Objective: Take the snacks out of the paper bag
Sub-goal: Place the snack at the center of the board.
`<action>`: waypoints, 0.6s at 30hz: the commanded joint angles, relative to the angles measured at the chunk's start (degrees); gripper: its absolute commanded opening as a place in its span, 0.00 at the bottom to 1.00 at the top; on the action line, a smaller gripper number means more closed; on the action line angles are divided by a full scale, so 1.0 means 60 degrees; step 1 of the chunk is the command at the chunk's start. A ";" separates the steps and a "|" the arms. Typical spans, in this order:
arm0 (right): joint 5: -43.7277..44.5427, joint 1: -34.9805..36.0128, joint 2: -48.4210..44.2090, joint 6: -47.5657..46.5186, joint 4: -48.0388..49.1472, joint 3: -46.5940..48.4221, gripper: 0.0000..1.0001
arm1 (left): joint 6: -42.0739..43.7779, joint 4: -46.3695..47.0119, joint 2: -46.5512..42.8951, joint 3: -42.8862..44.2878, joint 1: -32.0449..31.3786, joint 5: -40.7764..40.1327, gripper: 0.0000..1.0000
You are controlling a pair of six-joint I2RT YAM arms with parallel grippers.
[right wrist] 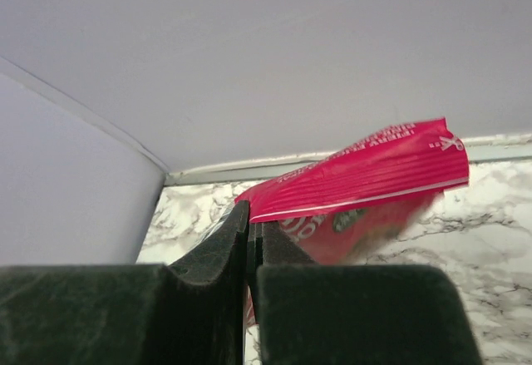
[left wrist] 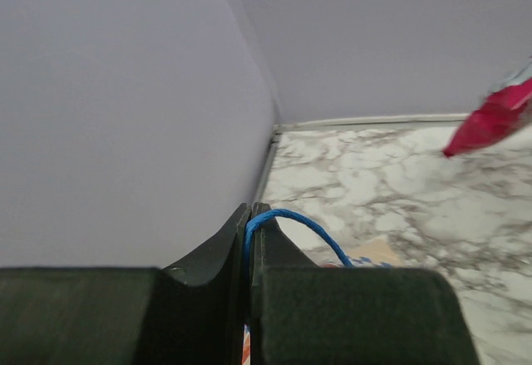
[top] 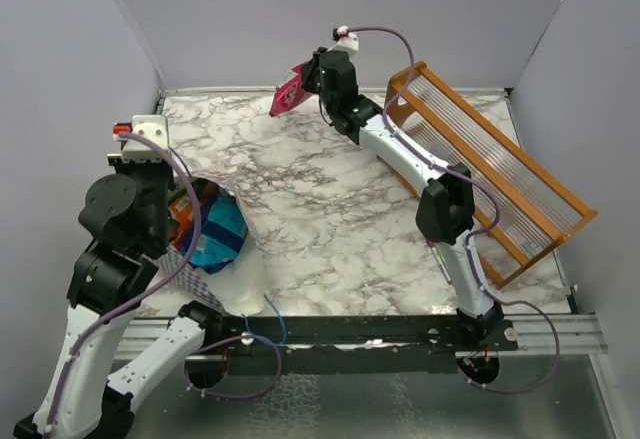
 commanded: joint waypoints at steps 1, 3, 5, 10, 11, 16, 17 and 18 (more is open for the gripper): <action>-0.1045 -0.0295 -0.0484 0.1187 0.0368 -0.1393 0.01 | -0.1408 -0.0278 -0.0871 0.0065 -0.0053 0.3007 0.00; -0.1287 -0.0466 -0.0740 0.1650 0.0402 -0.2406 0.01 | -0.1596 -0.0459 -0.0975 0.0001 -0.0054 0.3381 0.00; -0.1325 -0.0576 -0.0987 0.1890 0.0344 -0.3258 0.01 | -0.1655 -0.0638 -0.1014 -0.0054 -0.0055 0.3774 0.00; -0.1088 -0.0635 -0.1699 0.2004 0.0115 -0.5063 0.01 | -0.1926 -0.0913 -0.1203 -0.0383 -0.0061 0.4669 0.00; -0.0985 -0.0635 -0.1885 0.2011 0.0126 -0.5476 0.01 | -0.1969 -0.0903 -0.1255 -0.0499 -0.0054 0.4810 0.00; -0.0711 -0.0637 -0.2578 0.1973 -0.0341 -0.6770 0.06 | -0.2122 -0.0872 -0.1582 -0.0901 -0.0055 0.5236 0.00; -0.0757 -0.0635 -0.2680 0.1929 -0.0504 -0.6927 0.07 | -0.2135 -0.0863 -0.1627 -0.0945 -0.0054 0.5230 0.00; -0.0892 -0.0635 -0.2768 0.1824 -0.0606 -0.7076 0.10 | -0.2188 -0.0849 -0.1663 -0.0979 -0.0057 0.5217 0.00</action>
